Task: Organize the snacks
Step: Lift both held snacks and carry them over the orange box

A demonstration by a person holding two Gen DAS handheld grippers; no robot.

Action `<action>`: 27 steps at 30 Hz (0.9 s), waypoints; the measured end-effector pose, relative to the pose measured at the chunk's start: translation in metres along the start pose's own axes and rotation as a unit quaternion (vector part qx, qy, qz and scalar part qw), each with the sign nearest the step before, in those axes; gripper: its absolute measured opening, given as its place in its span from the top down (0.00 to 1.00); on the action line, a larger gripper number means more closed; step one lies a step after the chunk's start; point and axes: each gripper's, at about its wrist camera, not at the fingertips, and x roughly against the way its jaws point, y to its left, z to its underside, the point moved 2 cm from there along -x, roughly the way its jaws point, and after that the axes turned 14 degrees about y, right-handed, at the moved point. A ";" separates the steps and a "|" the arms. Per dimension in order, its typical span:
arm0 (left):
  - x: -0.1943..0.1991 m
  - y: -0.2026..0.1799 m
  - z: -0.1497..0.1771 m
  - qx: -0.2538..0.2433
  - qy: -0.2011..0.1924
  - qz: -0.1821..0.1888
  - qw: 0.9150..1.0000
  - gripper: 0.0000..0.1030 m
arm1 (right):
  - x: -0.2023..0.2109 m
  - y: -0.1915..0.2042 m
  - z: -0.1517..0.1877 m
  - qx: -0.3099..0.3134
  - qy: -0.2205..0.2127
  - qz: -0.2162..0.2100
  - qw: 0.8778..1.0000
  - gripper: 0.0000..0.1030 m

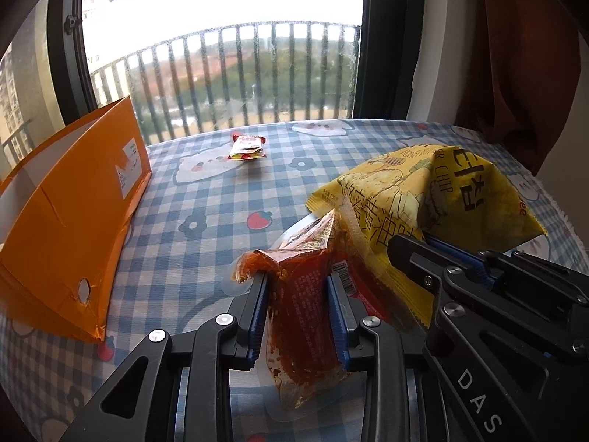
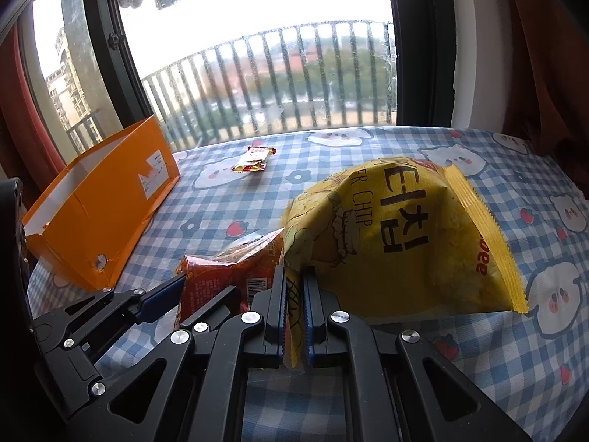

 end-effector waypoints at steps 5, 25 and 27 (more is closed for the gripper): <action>0.009 0.001 0.004 0.001 -0.008 0.000 1.000 0.72 | 0.009 0.003 0.003 0.004 -0.005 -0.002 1.000 0.90; 0.049 0.005 0.003 0.011 -0.053 -0.004 0.999 0.72 | 0.049 0.021 -0.002 0.023 -0.051 -0.012 0.998 0.93; 0.050 0.006 0.003 0.013 -0.055 -0.004 0.998 0.72 | 0.050 0.022 -0.002 0.024 -0.051 -0.013 0.998 0.93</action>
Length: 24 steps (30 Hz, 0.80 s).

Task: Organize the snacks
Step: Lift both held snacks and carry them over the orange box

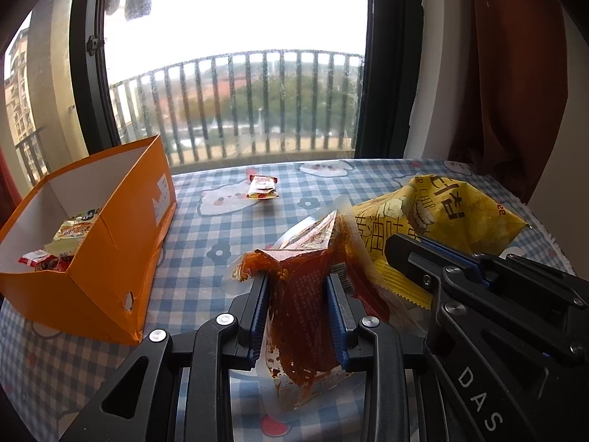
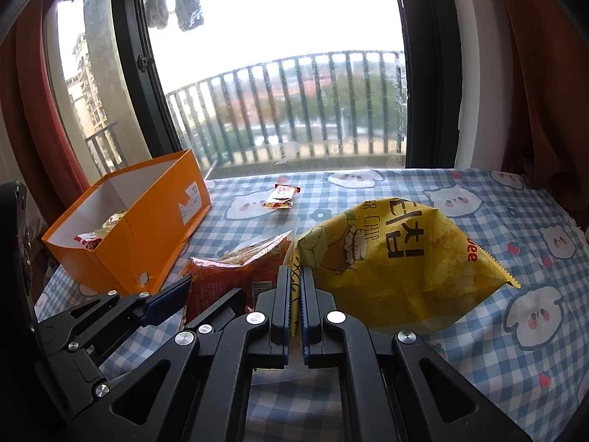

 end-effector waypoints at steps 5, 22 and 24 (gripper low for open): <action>0.011 0.003 -0.004 0.003 -0.013 -0.004 1.000 0.72 | 0.007 0.004 -0.004 0.005 -0.010 -0.003 1.000 0.93; 0.057 0.039 -0.026 0.020 -0.072 -0.024 0.997 0.72 | 0.041 0.048 -0.040 0.035 -0.066 -0.017 0.997 0.93; 0.062 0.047 -0.027 0.024 -0.078 -0.025 0.996 0.72 | 0.044 0.056 -0.043 0.040 -0.071 -0.019 0.997 0.93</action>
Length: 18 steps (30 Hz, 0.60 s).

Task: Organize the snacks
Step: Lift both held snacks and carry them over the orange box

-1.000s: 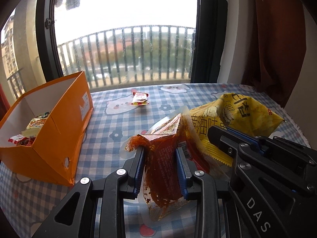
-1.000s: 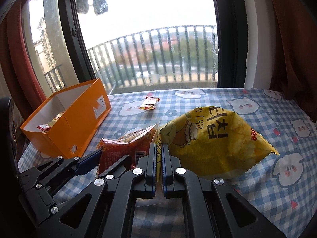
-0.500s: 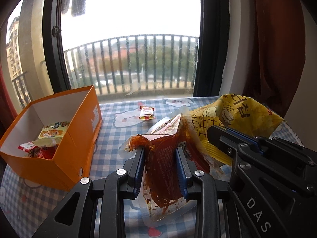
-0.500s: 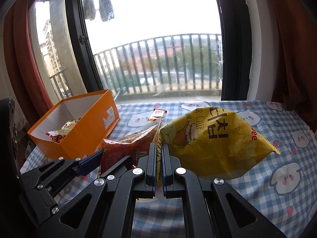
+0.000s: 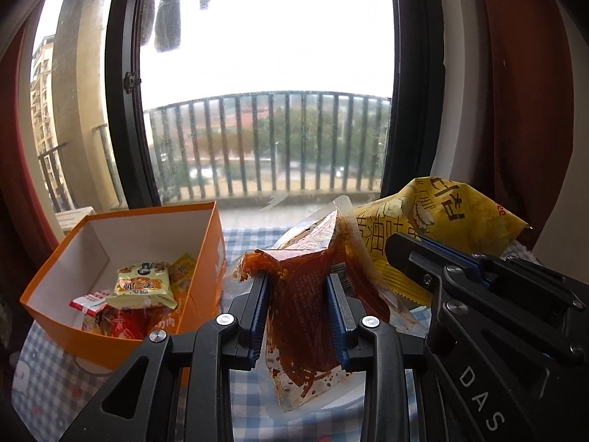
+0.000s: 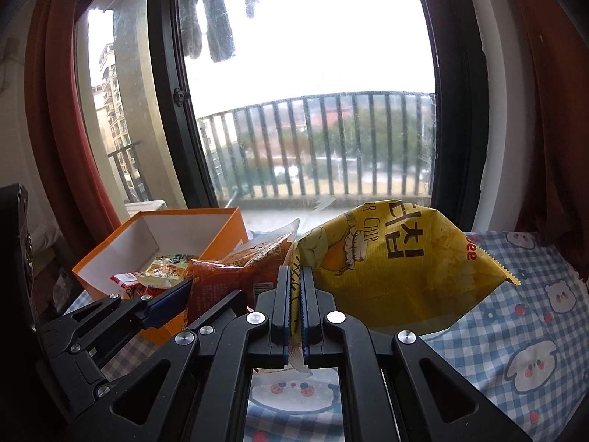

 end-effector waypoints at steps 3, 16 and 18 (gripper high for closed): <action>0.007 0.010 -0.002 0.007 -0.009 -0.004 1.000 0.72 | 0.002 0.012 -0.006 0.008 -0.007 -0.004 1.000 0.93; 0.028 0.061 -0.014 0.046 -0.043 -0.018 0.998 0.72 | -0.001 0.059 -0.034 0.044 -0.037 -0.021 0.998 0.93; 0.029 0.069 -0.014 0.053 -0.044 -0.026 0.997 0.72 | -0.005 0.069 -0.037 0.048 -0.037 -0.029 0.998 0.93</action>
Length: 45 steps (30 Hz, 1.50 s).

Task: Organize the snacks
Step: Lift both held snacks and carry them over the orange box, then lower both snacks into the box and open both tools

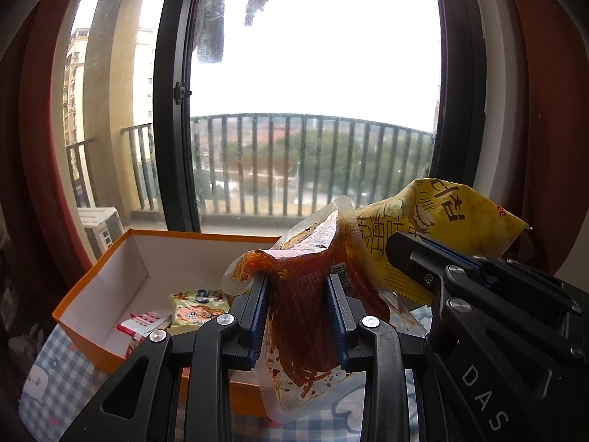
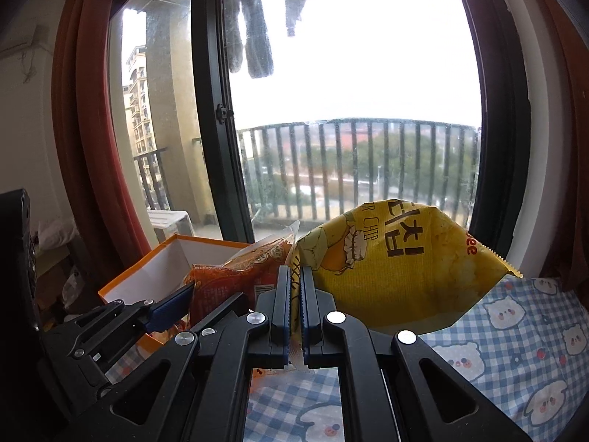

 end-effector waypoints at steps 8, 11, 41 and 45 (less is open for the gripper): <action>0.000 0.039 0.000 0.039 0.003 -0.031 0.999 0.72 | -0.027 0.039 -0.017 0.029 0.009 -0.033 0.999 0.93; -0.002 0.055 -0.001 0.051 0.003 -0.041 0.998 0.72 | -0.038 0.052 -0.023 0.039 0.013 -0.045 0.998 0.93; -0.075 0.137 0.019 0.113 0.097 -0.147 0.978 0.48 | -0.166 0.118 -0.016 0.053 0.137 -0.074 0.986 0.60; -0.069 0.136 0.020 0.114 0.095 -0.135 0.980 0.22 | -0.162 0.108 -0.014 0.032 0.131 -0.069 0.989 0.18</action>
